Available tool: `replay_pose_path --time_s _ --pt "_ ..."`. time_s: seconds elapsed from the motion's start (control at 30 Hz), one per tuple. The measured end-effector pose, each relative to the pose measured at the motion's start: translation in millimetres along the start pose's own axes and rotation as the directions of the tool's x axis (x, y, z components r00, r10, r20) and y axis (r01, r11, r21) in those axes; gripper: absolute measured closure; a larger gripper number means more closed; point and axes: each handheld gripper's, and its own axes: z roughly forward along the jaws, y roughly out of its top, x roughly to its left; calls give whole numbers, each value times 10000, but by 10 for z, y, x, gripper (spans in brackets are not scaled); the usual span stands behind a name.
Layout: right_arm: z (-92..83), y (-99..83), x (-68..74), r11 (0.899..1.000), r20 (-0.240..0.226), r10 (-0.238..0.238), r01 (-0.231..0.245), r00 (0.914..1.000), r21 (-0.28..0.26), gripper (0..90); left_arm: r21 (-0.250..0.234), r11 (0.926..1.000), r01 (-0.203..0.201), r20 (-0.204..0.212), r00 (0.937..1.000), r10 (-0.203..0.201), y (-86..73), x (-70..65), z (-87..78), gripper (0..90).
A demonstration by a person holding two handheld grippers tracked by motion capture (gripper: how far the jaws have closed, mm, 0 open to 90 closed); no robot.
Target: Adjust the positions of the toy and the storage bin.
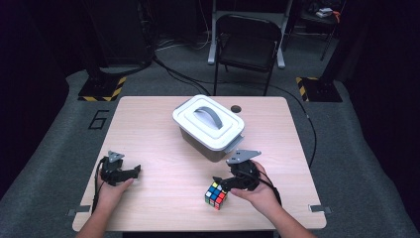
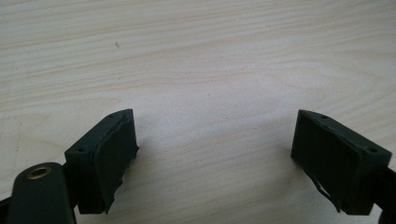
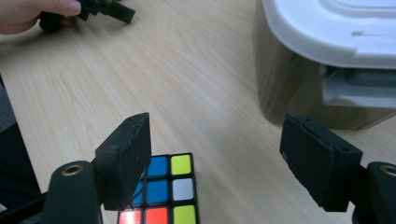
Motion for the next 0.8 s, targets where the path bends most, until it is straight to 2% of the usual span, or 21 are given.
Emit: replay_pose_path --time_s 0.37,0.4,0.53,0.77,0.8 --pt "-74 325 -198 9996 503 -122 135 9987 -255 257 27 10000 -4 -8 10000 4 0 0 -1 140" --pt "-81 357 -212 9997 529 82 -70 9986 -234 258 2 10000 -9 -9 10000 9 0 1 0 140" --pt "-77 517 -331 9993 743 50 -21 9972 -385 260 -1 10000 -4 -10 10000 4 0 0 0 140" --pt "-55 668 -442 9988 1017 64 -15 9948 -480 269 12 10000 -25 -16 10000 25 0 2 0 140" --pt "-43 706 -469 9985 1048 285 -234 9941 -488 282 17 10000 -28 -13 10000 28 1 2 0 140"
